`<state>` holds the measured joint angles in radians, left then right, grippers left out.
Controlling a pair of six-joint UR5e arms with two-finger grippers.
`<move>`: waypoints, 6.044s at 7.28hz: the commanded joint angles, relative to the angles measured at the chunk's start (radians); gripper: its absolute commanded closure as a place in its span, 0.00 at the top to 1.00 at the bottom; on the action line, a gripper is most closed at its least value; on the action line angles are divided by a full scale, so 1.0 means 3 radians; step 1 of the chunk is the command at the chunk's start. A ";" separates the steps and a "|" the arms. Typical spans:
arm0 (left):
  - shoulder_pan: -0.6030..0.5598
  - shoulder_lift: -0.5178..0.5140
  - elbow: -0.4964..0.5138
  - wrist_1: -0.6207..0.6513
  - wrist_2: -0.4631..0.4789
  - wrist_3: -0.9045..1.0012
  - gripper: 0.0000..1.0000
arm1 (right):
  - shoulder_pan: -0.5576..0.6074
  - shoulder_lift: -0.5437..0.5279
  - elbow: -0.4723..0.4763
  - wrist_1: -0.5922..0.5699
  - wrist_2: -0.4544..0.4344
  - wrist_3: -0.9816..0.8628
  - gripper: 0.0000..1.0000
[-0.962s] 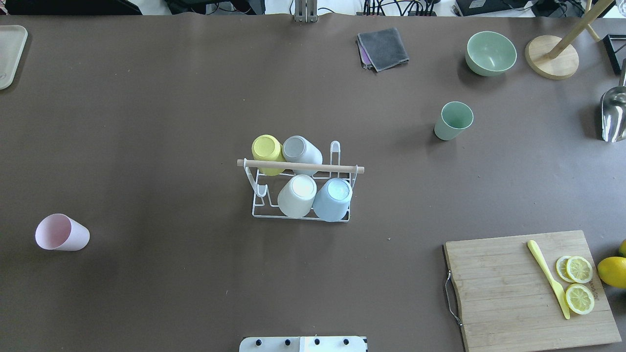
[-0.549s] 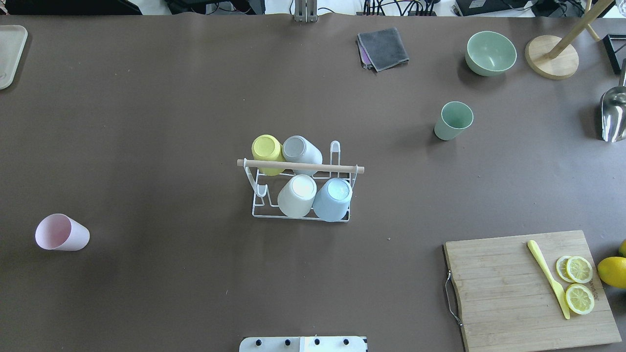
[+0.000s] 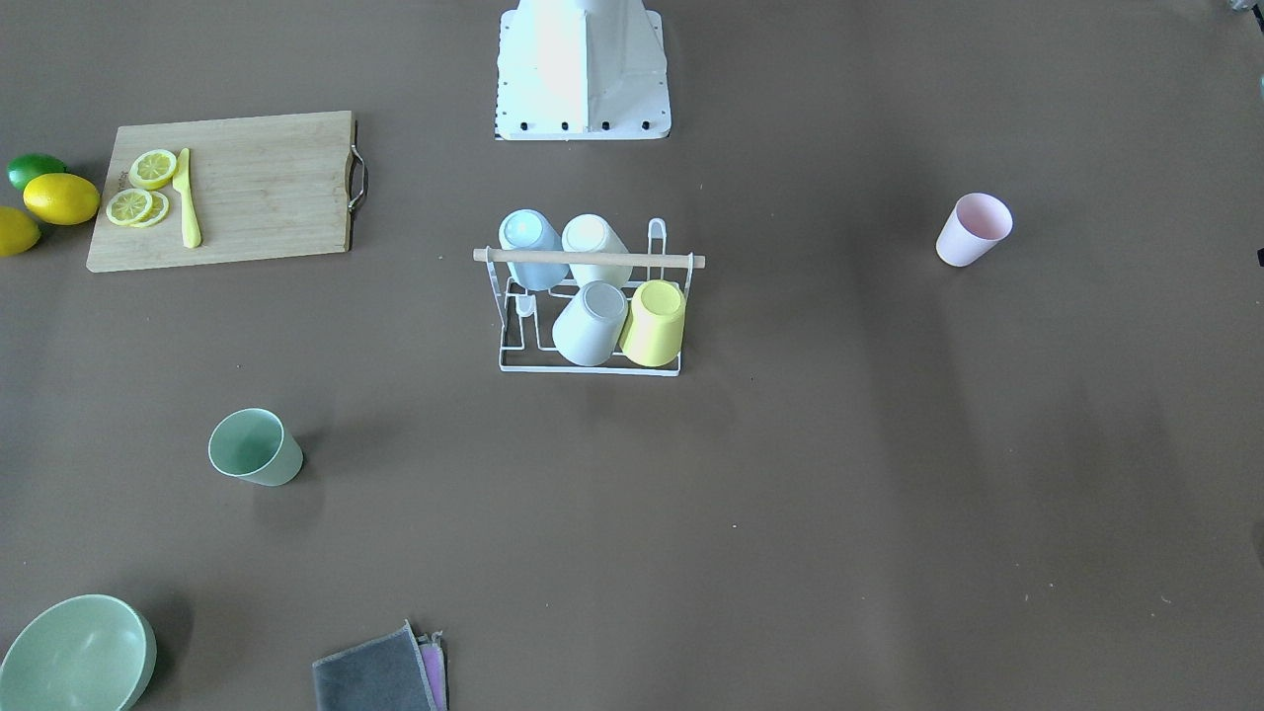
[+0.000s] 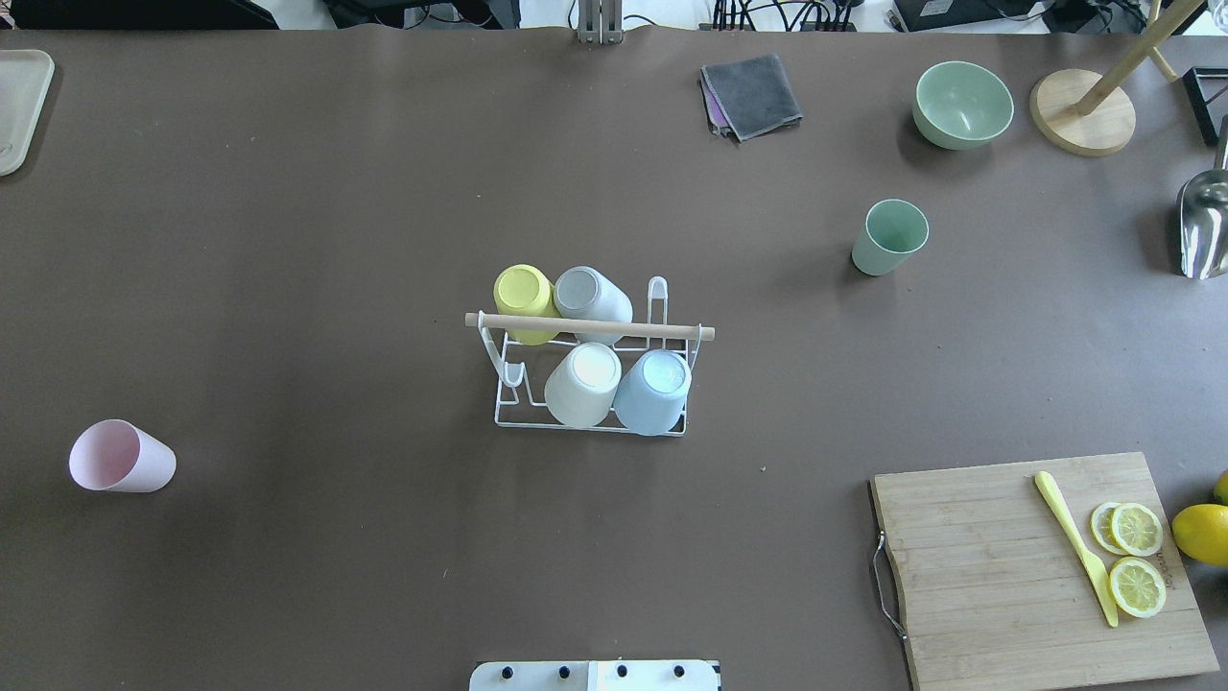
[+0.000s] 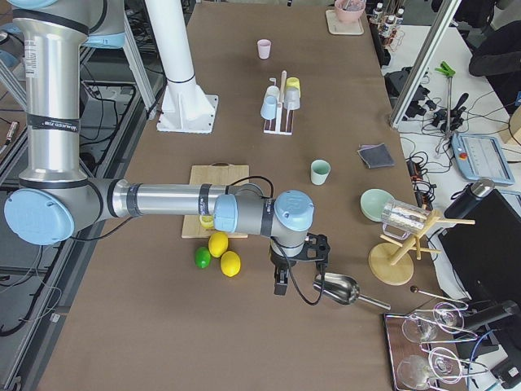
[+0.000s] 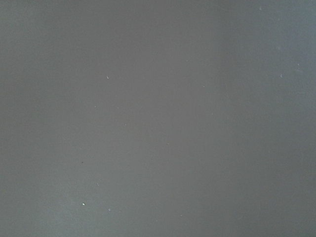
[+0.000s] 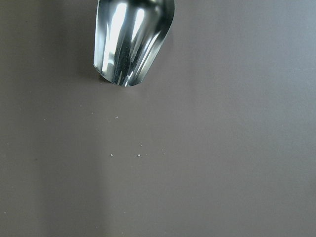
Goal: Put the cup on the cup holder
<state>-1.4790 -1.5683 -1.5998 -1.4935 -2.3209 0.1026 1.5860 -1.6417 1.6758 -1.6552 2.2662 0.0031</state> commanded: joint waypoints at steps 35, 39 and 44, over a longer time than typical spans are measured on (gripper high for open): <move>0.2603 -0.1763 0.0409 0.2973 0.0982 0.0348 0.98 | -0.1584 0.3002 -0.1959 -0.0010 0.0060 0.1094 1.00; 0.2634 -0.1742 0.0511 0.2979 0.1109 0.0690 0.98 | -0.1850 0.3523 -0.2909 -0.0020 0.0065 0.1013 1.00; 0.2726 -0.1747 0.0552 0.2979 0.1283 0.0890 0.97 | -0.1851 0.3999 -0.4091 -0.0041 0.0222 0.0502 1.00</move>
<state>-0.6734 -2.0918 -1.4342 -0.6003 -1.9386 0.3676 1.0311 -0.4812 0.5398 -1.6655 2.3046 0.1866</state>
